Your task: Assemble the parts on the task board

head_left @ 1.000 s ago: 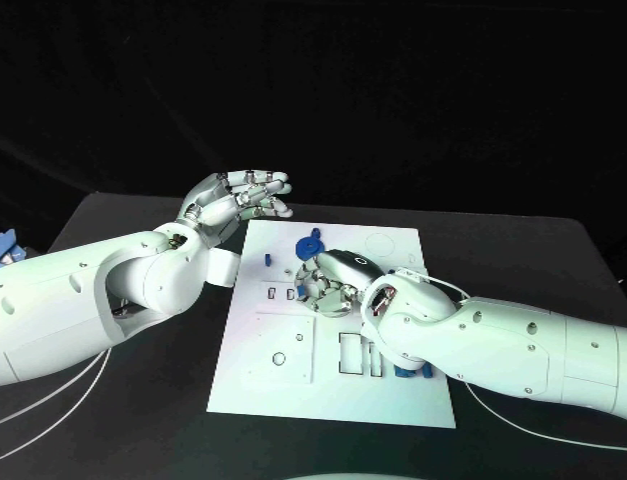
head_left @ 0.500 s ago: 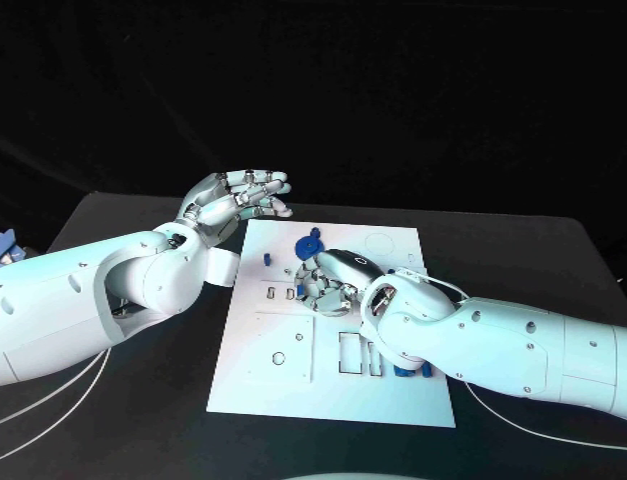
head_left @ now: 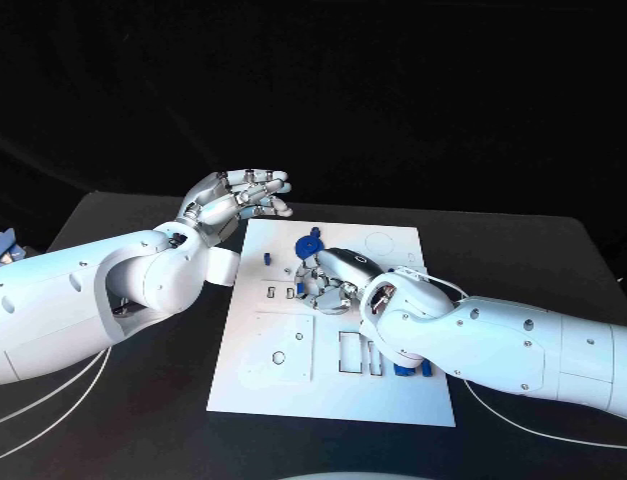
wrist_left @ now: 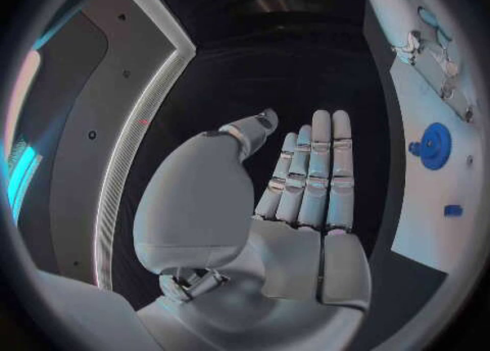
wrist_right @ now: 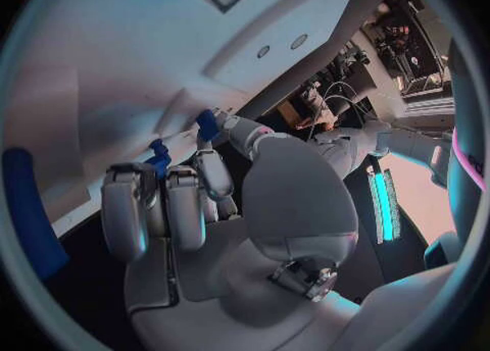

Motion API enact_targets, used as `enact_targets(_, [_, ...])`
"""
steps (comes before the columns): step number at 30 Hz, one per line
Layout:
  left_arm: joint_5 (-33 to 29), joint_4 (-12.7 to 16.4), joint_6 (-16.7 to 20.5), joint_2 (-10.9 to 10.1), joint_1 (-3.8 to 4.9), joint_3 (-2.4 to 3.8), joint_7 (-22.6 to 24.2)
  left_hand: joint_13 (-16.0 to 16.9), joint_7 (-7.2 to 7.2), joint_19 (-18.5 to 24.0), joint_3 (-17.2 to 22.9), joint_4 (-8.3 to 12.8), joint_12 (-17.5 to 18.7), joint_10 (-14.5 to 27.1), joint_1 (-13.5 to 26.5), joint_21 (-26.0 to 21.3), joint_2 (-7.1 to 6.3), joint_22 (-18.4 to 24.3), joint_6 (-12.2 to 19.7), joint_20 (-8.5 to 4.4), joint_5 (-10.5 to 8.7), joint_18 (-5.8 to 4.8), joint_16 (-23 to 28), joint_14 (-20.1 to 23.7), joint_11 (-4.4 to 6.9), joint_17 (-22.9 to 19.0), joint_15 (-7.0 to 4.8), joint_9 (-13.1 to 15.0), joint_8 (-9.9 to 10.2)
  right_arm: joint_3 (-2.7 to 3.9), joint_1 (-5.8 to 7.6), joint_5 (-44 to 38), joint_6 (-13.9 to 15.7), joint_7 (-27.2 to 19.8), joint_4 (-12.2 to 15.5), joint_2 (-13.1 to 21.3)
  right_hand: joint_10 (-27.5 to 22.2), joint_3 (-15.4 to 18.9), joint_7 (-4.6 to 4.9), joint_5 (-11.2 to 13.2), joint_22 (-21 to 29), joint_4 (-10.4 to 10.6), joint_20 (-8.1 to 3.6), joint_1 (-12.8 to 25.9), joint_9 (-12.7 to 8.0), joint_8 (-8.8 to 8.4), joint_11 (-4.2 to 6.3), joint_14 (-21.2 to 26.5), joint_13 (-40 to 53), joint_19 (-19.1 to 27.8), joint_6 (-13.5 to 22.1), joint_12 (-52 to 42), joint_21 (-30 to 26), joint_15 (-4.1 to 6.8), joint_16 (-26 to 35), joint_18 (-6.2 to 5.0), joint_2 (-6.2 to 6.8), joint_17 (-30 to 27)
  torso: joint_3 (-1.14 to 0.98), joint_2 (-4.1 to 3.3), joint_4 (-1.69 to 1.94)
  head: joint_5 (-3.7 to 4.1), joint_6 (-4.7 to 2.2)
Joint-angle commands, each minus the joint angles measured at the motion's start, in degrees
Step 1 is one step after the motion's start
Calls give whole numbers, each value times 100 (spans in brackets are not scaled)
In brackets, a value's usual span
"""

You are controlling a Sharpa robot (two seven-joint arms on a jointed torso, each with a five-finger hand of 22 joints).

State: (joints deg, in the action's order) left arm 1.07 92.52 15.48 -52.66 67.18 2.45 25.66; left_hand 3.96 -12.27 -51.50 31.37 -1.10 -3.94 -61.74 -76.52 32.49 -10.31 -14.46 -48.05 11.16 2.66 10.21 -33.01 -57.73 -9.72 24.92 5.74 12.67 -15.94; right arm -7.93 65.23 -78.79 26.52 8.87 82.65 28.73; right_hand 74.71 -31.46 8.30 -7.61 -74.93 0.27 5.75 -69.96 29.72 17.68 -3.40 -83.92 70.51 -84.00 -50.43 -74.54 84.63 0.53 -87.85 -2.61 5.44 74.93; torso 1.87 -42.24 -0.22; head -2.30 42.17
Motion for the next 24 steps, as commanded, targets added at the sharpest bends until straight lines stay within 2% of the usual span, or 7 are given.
enact_targets(1, [-8, 2, -116, 13, 3, 2, 30, 7, -119, 41, 8, 28, 5, 38, 38, 19, 29, -5, 30, -1, 21, 1, -31, 26, 12, 5, -2, 5, 20, -6, -16, 16, -92, -27, -22, -4, -37, 2, 18, 13, -890, 46, -15, 43, -31, -41, -25, -464, -12, -99, 59, 44, -38, -5, 7, 63, 14, 864, -1, 0, -1, 0, 8])
enact_targets(24, [-8, -9, -114, 8, 3, 2, 26, 7, -119, 41, 8, 28, 5, 38, 38, 19, 29, -5, 30, -1, 21, 1, -31, 26, 12, 5, -2, 5, 20, -7, -20, -17, -243, -14, -41, 32, -106, 9, 79, 19, -864, 28, 23, 31, -87, -137, -78, -459, -56, -75, 186, 90, -72, -50, 13, 54, 116, 850, -3, 1, -4, -3, 28])
